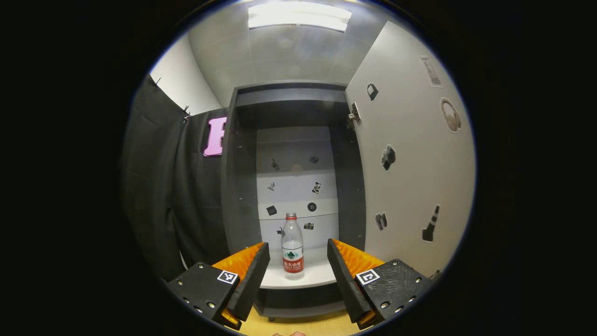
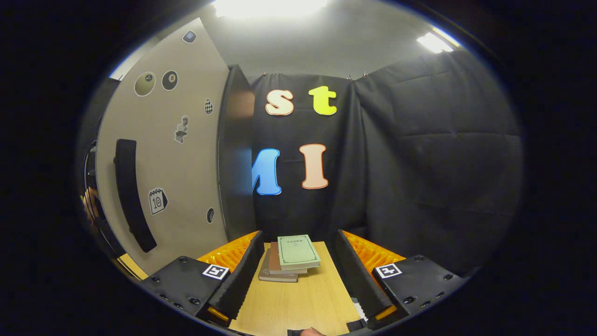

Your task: Open the cabinet door with the right hand, grasp the bottle in the cabinet with the left hand and place it on the coaster, then close the cabinet door with the right hand.

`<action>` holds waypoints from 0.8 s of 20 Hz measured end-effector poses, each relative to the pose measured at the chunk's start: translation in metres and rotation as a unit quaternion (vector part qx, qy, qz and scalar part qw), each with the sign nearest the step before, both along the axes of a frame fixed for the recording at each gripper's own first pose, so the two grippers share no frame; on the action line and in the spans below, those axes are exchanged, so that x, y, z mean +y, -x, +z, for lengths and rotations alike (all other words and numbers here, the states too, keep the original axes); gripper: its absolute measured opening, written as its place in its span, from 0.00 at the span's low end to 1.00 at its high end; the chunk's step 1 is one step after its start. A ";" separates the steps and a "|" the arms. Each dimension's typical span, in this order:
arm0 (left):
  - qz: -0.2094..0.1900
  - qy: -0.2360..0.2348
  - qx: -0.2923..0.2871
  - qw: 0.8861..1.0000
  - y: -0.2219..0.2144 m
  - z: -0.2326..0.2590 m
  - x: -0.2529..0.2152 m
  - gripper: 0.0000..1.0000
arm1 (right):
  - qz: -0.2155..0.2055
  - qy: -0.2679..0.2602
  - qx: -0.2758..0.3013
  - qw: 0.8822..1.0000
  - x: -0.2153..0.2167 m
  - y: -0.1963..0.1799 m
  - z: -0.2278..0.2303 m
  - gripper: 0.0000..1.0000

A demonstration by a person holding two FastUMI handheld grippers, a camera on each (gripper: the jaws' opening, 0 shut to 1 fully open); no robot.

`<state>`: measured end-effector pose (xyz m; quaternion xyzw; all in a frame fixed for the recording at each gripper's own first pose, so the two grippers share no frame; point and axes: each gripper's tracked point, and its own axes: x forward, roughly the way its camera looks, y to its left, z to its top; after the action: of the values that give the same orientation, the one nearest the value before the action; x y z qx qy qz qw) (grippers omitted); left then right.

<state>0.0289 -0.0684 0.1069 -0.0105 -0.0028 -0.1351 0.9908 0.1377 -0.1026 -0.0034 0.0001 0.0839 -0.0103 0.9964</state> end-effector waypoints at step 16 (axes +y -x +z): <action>-0.037 -0.021 0.026 0.999 -0.135 -0.053 -0.022 0.72 | -0.102 -0.001 0.034 0.994 -0.012 -0.032 -0.038 0.98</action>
<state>0.1644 -0.0907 0.0536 0.0067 0.0263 -0.1712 0.9849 0.1695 -0.1142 -0.0411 0.0096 0.1173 -0.1114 0.9868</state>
